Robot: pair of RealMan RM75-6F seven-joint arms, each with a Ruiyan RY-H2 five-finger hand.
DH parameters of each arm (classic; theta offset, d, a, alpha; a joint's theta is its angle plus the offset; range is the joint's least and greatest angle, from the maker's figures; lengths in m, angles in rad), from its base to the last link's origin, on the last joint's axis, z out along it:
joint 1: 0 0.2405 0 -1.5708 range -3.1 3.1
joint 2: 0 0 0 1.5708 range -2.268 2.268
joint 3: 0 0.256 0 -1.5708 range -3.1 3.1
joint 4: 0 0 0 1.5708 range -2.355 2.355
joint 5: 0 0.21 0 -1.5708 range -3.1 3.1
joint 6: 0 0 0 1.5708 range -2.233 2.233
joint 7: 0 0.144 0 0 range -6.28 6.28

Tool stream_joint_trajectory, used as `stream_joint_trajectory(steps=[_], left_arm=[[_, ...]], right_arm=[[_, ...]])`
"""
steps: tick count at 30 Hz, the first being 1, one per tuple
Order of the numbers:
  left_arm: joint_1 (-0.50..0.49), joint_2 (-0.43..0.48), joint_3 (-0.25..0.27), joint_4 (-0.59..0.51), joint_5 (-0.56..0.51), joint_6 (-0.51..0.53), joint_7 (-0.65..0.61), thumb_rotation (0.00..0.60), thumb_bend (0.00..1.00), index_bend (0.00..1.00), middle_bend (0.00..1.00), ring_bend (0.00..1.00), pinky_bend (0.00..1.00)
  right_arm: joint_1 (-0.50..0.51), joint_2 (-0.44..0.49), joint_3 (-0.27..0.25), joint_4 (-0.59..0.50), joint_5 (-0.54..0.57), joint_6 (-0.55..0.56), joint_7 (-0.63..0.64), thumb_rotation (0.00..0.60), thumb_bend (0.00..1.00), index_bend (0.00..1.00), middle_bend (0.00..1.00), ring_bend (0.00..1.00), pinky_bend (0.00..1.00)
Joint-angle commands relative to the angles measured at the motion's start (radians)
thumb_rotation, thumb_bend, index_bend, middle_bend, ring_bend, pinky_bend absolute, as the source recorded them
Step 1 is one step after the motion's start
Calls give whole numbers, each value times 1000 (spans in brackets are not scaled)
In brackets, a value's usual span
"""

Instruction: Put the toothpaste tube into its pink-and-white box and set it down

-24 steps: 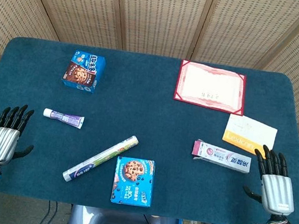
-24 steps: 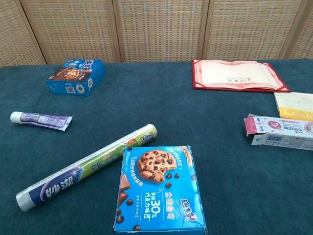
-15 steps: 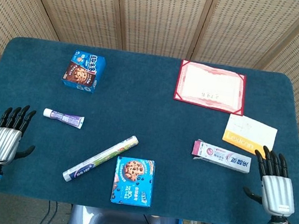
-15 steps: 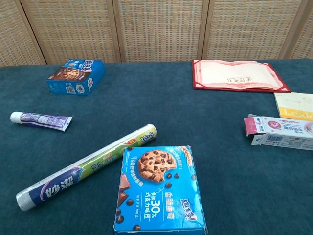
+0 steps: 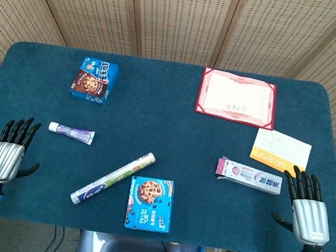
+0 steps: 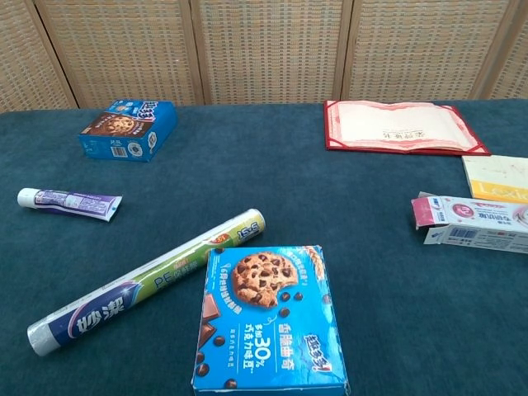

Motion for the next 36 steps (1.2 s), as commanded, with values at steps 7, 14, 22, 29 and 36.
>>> stream_joint_trajectory(steps=[7, 14, 22, 29, 36], left_arm=[[5, 2, -2, -7, 7, 1, 4, 600, 233, 0, 0, 0, 0], [-2, 0, -14, -3, -6, -19, 7, 600, 232, 0, 0, 0, 0], [-93, 3, -91, 68, -64, -135, 17, 600, 239, 29, 0, 0, 0], [-192, 7, -136, 163, -176, -329, 12, 600, 239, 164, 0, 0, 2], [-261, 9, -162, 244, -260, -444, 26, 600, 239, 231, 19, 0, 36]], right_arm=[[4, -1, -5, -1, 0, -13, 1, 600, 87, 10, 0, 0, 0], [5, -11, -7, 3, -6, -15, -4, 600, 88, 10, 0, 0, 0], [8, -23, -13, 1, -12, -21, -21, 600, 87, 10, 0, 0, 0], [10, -28, -16, -1, -18, -22, -27, 600, 87, 10, 0, 0, 0], [13, -37, -14, 5, -19, -24, -29, 600, 87, 10, 0, 0, 0]])
